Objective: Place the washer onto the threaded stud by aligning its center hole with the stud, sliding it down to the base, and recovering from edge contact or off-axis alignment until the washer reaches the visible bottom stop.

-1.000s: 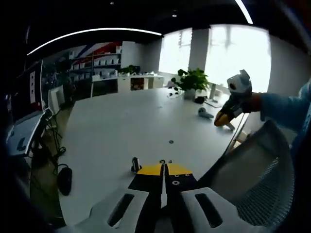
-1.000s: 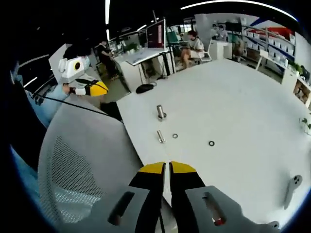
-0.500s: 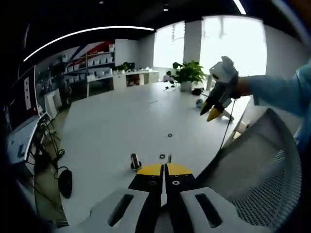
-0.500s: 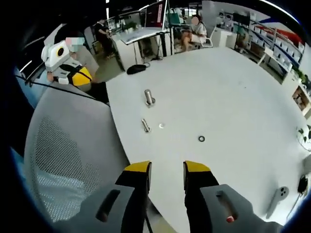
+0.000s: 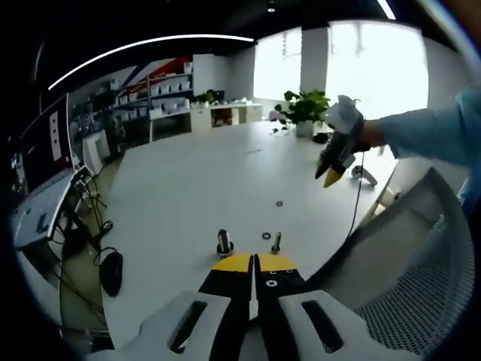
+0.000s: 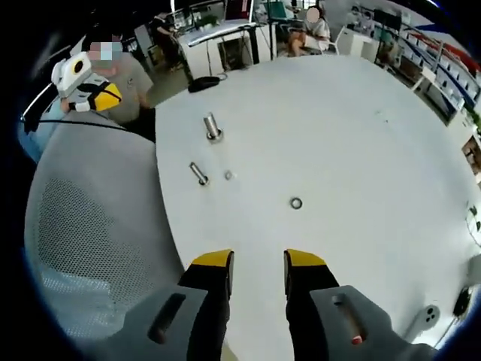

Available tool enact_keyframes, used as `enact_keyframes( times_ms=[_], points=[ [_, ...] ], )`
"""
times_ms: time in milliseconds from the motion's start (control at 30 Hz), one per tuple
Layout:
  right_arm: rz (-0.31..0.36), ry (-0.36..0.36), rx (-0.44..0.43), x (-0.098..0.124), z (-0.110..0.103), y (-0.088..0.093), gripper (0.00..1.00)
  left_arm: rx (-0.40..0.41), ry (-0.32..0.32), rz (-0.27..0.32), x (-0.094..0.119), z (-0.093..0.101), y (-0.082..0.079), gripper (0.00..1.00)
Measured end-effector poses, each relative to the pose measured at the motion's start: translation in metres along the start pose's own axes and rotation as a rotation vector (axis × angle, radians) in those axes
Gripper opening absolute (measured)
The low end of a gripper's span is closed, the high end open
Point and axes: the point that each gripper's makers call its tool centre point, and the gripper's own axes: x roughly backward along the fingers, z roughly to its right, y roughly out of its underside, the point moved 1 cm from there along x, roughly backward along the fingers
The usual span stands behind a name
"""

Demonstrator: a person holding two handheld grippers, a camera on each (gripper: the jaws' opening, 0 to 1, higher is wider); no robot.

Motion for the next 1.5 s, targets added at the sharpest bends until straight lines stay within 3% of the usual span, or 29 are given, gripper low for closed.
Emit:
enact_keyframes(
  times_ms=[167,533,1133,1267,1500],
  points=[
    [-0.065,-0.021,0.068,-0.021,0.013,-0.007,0.29,-0.011,0.010,0.000,0.000,0.001,0.000,0.00],
    [-0.109,-0.014,0.117,-0.056,0.039,-0.014,0.29,-0.024,0.000,-0.013,-0.001,0.000,0.003,0.00],
    [-0.141,-0.022,0.125,-0.090,0.049,-0.018,0.26,-0.008,-0.018,-0.005,0.000,-0.004,0.003,0.00],
    [-0.156,-0.026,0.151,-0.097,0.046,-0.020,0.26,0.034,-0.020,0.016,0.001,-0.005,0.001,0.00],
    [-0.196,-0.023,0.188,-0.110,0.048,-0.016,0.26,0.015,-0.022,-0.006,0.000,-0.005,0.004,0.00]
  ],
)
